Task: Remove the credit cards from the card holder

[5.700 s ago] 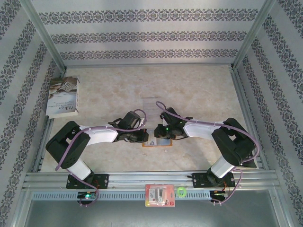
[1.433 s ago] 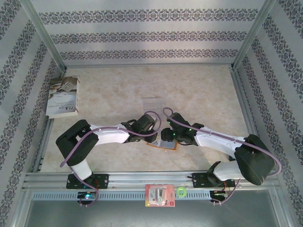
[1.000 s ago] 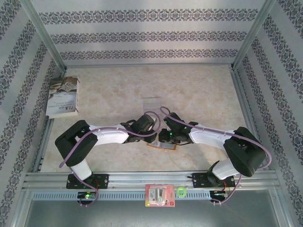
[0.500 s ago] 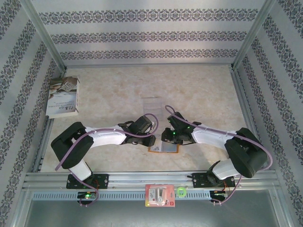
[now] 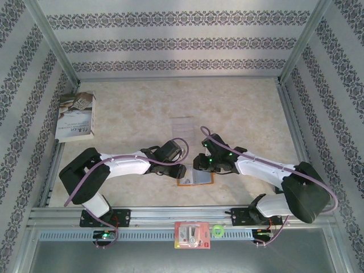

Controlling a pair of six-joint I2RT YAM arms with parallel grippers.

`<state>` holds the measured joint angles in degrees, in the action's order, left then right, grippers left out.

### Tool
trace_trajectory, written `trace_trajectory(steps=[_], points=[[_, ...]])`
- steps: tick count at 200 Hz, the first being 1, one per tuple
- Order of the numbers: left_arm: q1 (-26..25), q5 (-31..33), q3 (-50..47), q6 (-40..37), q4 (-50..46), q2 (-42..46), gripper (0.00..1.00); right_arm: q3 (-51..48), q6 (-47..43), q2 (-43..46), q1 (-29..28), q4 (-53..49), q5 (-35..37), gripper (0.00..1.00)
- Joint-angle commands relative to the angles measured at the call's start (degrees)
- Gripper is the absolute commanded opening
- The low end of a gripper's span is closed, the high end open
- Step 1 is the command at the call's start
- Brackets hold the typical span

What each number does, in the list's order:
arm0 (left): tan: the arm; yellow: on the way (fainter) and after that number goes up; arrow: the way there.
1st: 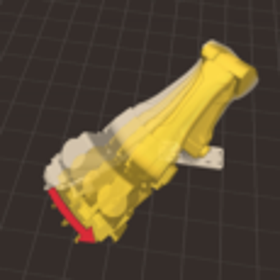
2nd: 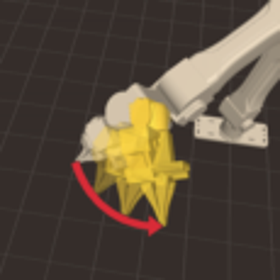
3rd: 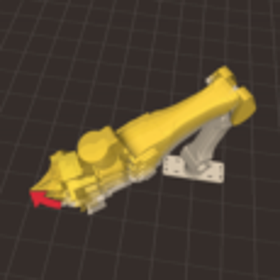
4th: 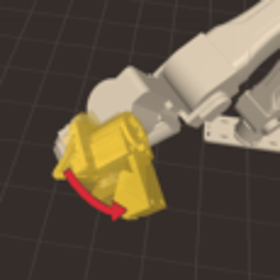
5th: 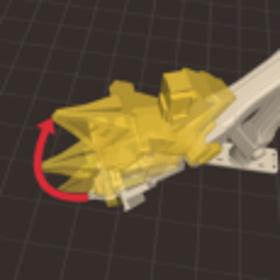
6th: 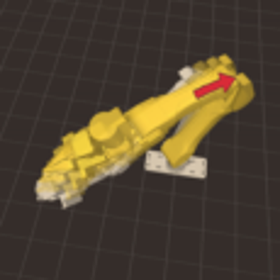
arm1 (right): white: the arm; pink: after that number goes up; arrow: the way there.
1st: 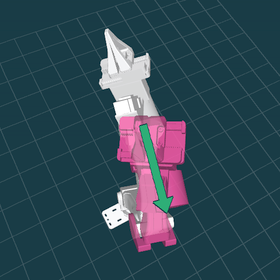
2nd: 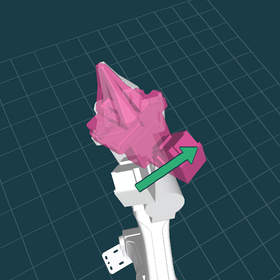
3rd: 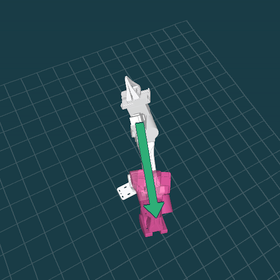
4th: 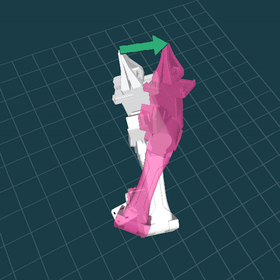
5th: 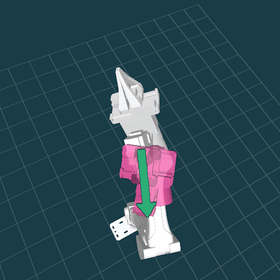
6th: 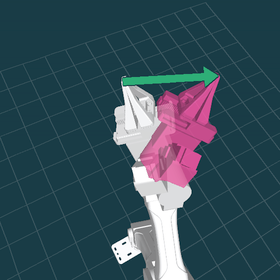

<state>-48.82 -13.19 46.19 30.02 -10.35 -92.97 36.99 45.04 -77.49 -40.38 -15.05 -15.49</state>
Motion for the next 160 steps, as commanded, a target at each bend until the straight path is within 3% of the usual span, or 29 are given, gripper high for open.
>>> trace_trajectory(steps=[1,51,90,136,160], points=[[-0.93,2.37,-1.59,0.05,-4.42,2.21,0.50,1.52,-1.45,-1.36,-2.43,-3.63,2.53,0.33],[3.26,4.91,-4.34,1.37,-3.13,10.09,0.55,5.97,-5.36,-8.91,-9.73,-7.11,13.19,0.44],[5.86,6.61,-7.24,2.24,-3.14,15.19,0.57,9.23,-5.40,-13.28,-10.22,-7.06,17.59,0.41],[10.09,5.47,-10.32,2.72,-2.32,18.66,0.57,14.32,-5.05,-17.96,-8.95,-4.74,17.95,0.37],[10.50,4.31,-10.05,2.41,-1.97,19.36,0.57,15.93,-5.31,-18.65,-8.56,-5.30,16.89,0.42]])
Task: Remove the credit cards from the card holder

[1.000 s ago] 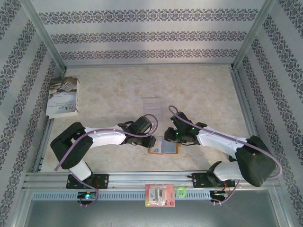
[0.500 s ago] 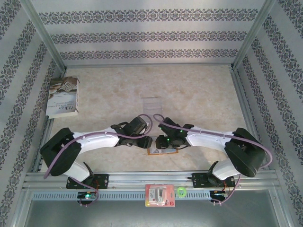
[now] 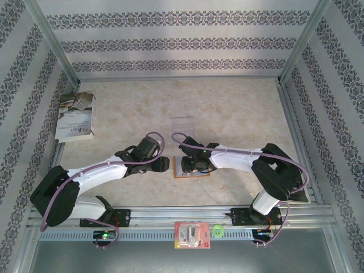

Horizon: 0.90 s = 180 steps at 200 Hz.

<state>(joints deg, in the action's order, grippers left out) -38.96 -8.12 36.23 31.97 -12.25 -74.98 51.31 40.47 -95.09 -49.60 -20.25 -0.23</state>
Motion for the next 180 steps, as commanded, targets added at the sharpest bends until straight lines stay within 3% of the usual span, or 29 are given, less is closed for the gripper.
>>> trace_trajectory(steps=[1,33,41,64,79,96,119,142,180], points=[[0.64,-0.89,-0.05,0.47,-0.02,1.39,0.57,1.56,-0.74,-0.97,0.66,-0.12,1.59,0.43],[0.55,-2.26,1.74,-0.21,0.54,1.44,0.59,-1.77,0.04,6.43,1.45,-0.36,2.00,0.46],[0.47,-2.34,2.20,-0.47,0.90,1.46,0.59,-2.69,-0.02,8.83,1.84,0.54,1.22,0.41],[0.12,-2.97,3.31,-1.25,3.80,-0.13,0.56,-3.19,-0.05,11.60,3.68,2.56,-4.04,0.14],[-0.06,-4.36,4.47,-1.01,6.16,-2.97,0.49,-3.32,0.63,10.09,5.26,4.35,-7.93,0.06],[-0.58,-5.82,5.69,-0.53,8.83,-6.90,0.43,-2.98,1.26,7.41,6.13,5.68,-10.60,0.05],[-1.82,-7.59,7.55,-0.54,11.63,-10.62,0.43,-3.14,2.22,4.97,6.74,7.17,-12.03,0.05],[-3.14,-6.32,9.90,-2.13,9.01,-13.93,0.51,-4.49,3.87,3.28,8.18,8.90,-14.36,0.07],[-3.14,-6.07,9.20,-2.21,9.63,-16.25,0.54,-5.99,4.40,3.23,9.38,9.35,-15.64,0.12]])
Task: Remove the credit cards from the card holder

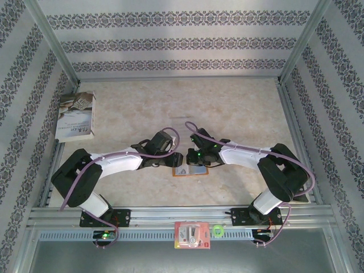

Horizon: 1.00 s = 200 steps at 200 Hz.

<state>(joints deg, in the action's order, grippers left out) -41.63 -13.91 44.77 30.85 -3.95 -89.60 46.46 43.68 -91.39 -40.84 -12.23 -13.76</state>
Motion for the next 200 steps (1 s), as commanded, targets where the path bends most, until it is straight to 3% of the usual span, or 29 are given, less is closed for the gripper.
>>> trace_trajectory(steps=[1,55,94,200], points=[[-0.47,-0.35,0.70,-1.08,1.36,-1.76,0.54,-1.12,1.16,-0.46,0.60,1.24,-2.13,0.12],[-0.91,-0.08,0.82,-1.31,0.71,-5.18,0.54,-1.98,1.08,-0.12,1.25,0.80,-2.75,0.19],[-1.00,-0.35,0.56,-0.96,0.27,-5.72,0.41,-2.07,1.19,0.00,1.25,1.46,-3.74,0.20],[-1.00,-0.54,-0.39,-0.70,0.78,-5.85,0.33,-4.22,2.03,-0.90,2.53,4.03,-5.94,0.20]])
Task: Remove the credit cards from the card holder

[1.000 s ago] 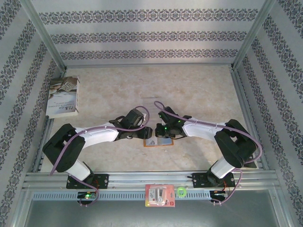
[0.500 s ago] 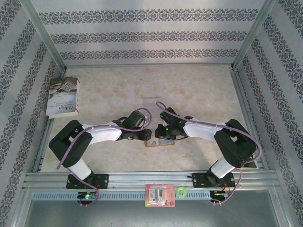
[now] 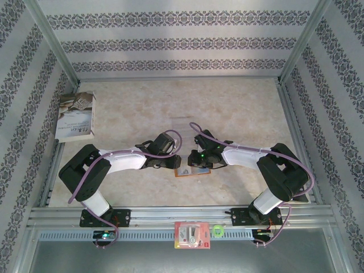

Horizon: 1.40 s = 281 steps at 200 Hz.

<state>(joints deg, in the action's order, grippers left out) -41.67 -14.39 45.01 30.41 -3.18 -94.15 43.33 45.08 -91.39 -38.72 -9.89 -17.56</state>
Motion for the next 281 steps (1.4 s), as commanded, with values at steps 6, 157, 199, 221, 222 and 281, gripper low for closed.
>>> trace_trajectory(steps=[6,157,199,221,222,281], points=[[-0.96,-0.14,-0.58,-0.27,0.02,-1.43,0.33,-1.29,0.77,-1.10,0.47,2.24,-2.55,0.20],[-1.05,0.63,-1.37,-0.27,0.03,-0.73,0.33,-7.56,2.36,7.14,0.37,-0.87,5.71,0.00],[-1.07,0.56,-1.17,-0.44,0.19,-1.54,0.32,-7.10,-1.02,7.87,0.00,4.86,-2.05,0.21],[-1.00,0.64,-1.42,-0.36,0.23,-1.59,0.32,-5.71,-1.77,6.47,-0.06,5.21,-4.70,0.25],[-1.02,0.66,-1.38,-0.36,0.26,-1.58,0.32,-5.67,-1.76,6.39,-0.05,5.18,-4.82,0.25],[-1.04,0.59,-1.63,-0.35,0.49,-1.56,0.32,-7.03,1.05,2.35,2.02,9.67,-8.07,0.22]])
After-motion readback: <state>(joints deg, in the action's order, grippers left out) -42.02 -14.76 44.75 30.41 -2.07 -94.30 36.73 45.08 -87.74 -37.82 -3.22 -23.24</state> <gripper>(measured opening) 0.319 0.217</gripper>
